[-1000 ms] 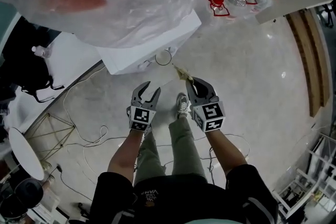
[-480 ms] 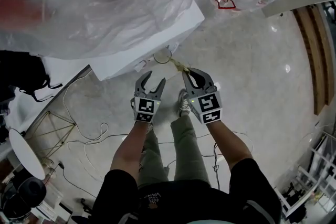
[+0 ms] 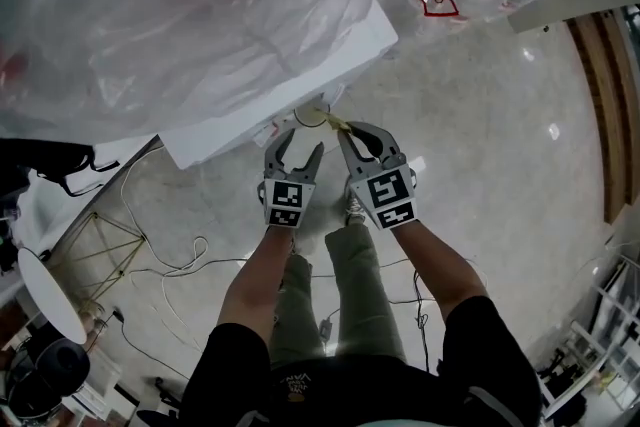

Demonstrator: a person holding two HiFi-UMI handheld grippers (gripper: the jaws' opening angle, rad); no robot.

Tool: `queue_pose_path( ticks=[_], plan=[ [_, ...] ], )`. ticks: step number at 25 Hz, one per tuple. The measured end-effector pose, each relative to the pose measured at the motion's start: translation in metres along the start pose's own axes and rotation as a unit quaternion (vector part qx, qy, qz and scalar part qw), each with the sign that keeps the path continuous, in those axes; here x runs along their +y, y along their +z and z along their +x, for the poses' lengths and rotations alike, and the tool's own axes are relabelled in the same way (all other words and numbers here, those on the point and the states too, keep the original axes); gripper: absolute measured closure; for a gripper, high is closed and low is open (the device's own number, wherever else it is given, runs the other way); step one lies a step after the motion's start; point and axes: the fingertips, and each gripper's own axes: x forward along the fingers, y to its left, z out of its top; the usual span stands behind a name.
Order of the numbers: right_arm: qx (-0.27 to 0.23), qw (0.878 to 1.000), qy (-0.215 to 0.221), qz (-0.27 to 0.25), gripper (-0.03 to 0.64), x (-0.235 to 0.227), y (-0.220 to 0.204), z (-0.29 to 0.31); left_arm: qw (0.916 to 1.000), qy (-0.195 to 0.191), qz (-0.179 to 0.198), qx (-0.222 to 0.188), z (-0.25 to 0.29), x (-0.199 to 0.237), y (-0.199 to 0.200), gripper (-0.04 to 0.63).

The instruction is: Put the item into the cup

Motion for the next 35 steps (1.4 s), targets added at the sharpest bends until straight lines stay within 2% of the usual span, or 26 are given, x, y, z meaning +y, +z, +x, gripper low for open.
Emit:
queue_pose_path(
  ticks=[11, 21, 35],
  plan=[
    [0.013, 0.999, 0.020, -0.021, 0.560, 0.004, -0.001, 0.028, 0.9993, -0.026, 0.028, 0.003, 0.008, 0.016, -0.001, 0.321],
    [0.017, 0.999, 0.013, -0.036, 0.560, 0.001, -0.012, 0.048, 0.9973, -0.049, 0.055, 0.001, 0.006, 0.018, -0.004, 0.321],
    [0.058, 0.997, 0.026, -0.047, 0.561, -0.004, -0.037, 0.072, 0.9969, -0.046, 0.063, -0.002, 0.010, 0.021, -0.003, 0.321]
  ],
)
